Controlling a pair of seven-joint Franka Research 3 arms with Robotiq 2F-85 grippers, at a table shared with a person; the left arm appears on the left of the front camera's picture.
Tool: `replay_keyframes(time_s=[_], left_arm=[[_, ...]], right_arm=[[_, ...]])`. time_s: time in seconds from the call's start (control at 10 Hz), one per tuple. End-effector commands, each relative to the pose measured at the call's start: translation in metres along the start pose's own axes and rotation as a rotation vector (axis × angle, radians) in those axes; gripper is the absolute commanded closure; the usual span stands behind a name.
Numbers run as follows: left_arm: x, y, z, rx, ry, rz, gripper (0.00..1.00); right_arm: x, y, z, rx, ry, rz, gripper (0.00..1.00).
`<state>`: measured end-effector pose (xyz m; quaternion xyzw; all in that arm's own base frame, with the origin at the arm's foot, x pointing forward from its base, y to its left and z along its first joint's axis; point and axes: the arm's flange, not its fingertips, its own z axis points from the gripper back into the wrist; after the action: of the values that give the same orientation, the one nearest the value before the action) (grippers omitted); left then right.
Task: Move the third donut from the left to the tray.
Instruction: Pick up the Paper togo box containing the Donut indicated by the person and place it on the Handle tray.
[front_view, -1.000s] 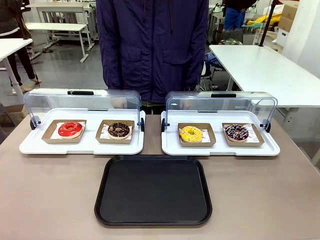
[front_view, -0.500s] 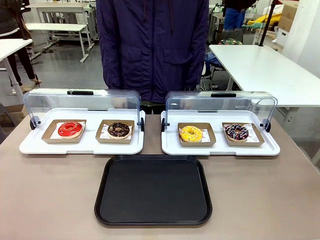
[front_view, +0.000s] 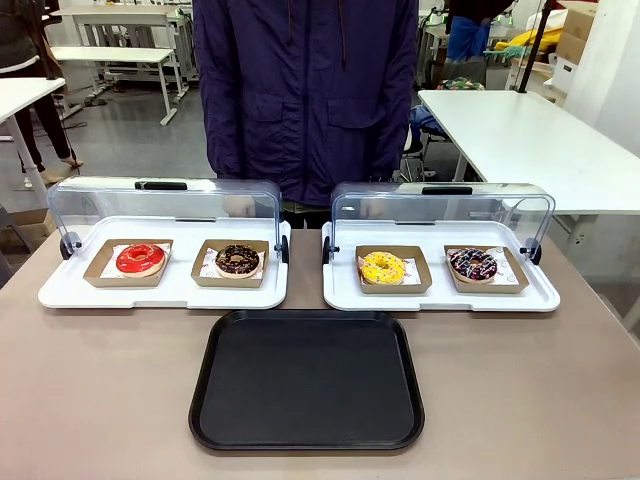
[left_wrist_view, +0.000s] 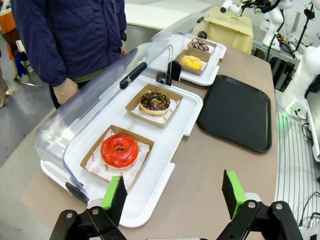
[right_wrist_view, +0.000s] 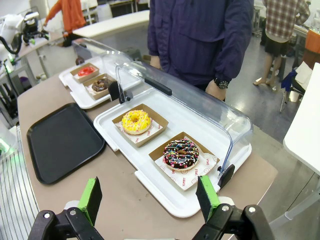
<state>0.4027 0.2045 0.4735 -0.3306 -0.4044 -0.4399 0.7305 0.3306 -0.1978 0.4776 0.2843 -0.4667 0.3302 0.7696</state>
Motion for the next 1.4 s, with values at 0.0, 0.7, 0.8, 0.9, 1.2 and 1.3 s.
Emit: replay_keyframes(time_s=[0.0, 0.7, 0.8, 0.9, 1.2, 1.3], left_arm=[[0.0015, -0.0012, 0.0019, -0.008, -0.007, -0.013, 0.0], [0.0015, -0.0012, 0.0019, -0.008, -0.007, -0.013, 0.0], [0.0015, -0.0012, 0.0019, -0.008, -0.007, -0.013, 0.0], [0.0015, -0.0012, 0.0019, -0.008, -0.007, -0.013, 0.0], [0.0015, -0.0012, 0.0019, -0.008, -0.007, -0.013, 0.0], [0.0015, -0.0012, 0.0019, -0.008, -0.007, -0.013, 0.0]], right_arm=[[0.0018, -0.0025, -0.0008, -0.004, -0.027, 0.024, 0.0], [0.0018, -0.0025, -0.0008, -0.004, -0.027, 0.024, 0.0], [0.0018, -0.0025, -0.0008, -0.004, -0.027, 0.024, 0.0], [0.0018, -0.0025, -0.0008, -0.004, -0.027, 0.024, 0.0], [0.0018, -0.0025, -0.0008, -0.004, -0.027, 0.024, 0.0], [0.0018, -0.0025, -0.0008, -0.004, -0.027, 0.024, 0.0]])
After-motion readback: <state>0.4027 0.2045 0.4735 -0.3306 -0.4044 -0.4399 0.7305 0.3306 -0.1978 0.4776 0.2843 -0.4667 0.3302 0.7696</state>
